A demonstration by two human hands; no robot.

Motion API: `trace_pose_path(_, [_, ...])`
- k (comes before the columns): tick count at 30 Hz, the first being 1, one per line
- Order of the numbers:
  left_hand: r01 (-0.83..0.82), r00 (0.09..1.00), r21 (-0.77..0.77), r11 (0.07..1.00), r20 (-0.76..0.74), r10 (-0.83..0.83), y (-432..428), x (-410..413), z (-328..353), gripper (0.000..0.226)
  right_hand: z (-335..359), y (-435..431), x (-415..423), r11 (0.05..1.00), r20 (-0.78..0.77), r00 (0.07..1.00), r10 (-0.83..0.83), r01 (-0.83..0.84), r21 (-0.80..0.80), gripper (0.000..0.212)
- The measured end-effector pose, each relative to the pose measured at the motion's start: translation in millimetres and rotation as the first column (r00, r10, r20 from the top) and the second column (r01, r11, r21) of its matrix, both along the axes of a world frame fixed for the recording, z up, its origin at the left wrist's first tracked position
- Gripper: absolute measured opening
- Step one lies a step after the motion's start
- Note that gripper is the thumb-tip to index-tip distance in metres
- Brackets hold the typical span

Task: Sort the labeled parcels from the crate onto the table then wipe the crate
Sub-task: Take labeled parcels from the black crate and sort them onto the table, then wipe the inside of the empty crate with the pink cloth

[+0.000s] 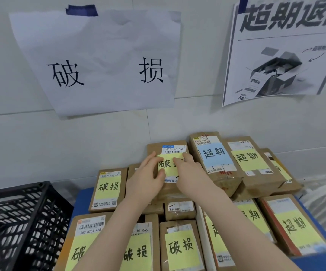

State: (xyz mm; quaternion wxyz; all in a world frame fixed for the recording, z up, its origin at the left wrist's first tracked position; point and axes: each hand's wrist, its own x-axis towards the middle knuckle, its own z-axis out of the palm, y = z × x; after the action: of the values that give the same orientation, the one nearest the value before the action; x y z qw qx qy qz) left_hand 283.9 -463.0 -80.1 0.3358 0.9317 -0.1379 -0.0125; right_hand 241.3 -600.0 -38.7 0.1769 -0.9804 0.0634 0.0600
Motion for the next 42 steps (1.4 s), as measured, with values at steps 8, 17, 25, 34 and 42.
trace_pose_path(8, [0.058, 0.996, -0.105, 0.993, -0.059, -0.064, 0.2, -12.1, 6.8, 0.046, 0.4, 3.0, -5.5, 1.000, 0.029, 0.999, -0.023, 0.023, 0.004, 0.054])
trace_pose_path(17, [-0.069, 0.982, 0.199, 0.978, 0.184, 0.032, 79.8, -67.6, 40.3, 0.053, 20.0, 67.5, -55.9, 0.975, 0.349, 0.921, 0.172, -0.209, 0.072, 0.061])
trace_pose_path(25, [-0.238, 0.956, 0.409, 0.881, 0.258, 0.138, 207.3, -125.4, 33.1, 0.054, -0.4, 196.1, -98.7, 0.918, 0.267, 0.901, 0.341, -0.380, 0.110, 0.052])
trace_pose_path(34, [-0.271, 0.962, 0.482, 0.834, 0.168, 0.215, 384.6, -215.3, -3.1, 0.056, -34.8, 355.0, -160.2, 0.889, 0.108, 0.899, 0.424, -0.436, 0.143, 0.048])
trace_pose_path(42, [-0.272, 0.936, 0.685, 0.676, 0.027, 0.350, 530.9, -239.6, -55.3, 0.058, -82.3, 418.6, -194.0, 0.957, -0.173, 0.941, 0.291, -0.287, 0.047, 0.058])
